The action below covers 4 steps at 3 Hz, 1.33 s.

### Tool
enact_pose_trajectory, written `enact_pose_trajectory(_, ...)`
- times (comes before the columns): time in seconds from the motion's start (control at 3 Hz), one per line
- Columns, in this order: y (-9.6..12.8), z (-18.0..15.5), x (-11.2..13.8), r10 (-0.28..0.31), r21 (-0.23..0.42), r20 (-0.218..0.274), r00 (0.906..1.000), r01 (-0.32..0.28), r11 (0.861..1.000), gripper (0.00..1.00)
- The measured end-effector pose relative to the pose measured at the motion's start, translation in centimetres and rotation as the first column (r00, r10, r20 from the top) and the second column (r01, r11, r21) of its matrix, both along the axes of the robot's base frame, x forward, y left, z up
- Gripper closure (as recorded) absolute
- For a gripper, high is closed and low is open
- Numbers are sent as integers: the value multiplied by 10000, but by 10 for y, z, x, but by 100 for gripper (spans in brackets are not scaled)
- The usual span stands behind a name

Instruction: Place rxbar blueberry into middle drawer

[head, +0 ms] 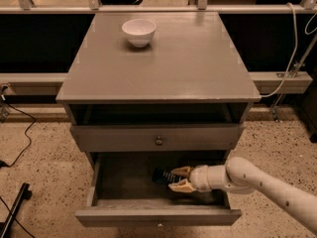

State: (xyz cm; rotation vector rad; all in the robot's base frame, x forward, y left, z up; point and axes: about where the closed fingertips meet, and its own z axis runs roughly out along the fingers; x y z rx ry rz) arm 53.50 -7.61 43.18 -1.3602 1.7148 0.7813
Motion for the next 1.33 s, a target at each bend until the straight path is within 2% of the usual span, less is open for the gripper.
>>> enact_pose_trajectory(0.67, 6, -3, 2, -13, -11, 4, 10000, 13, 10000, 14)
enact_pose_trajectory(1.0, 8, -4, 1, 18, 5, -9, 10000, -18, 10000, 0)
enact_pose_trajectory(1.33, 8, -4, 1, 18, 5, -9, 10000, -18, 10000, 0)
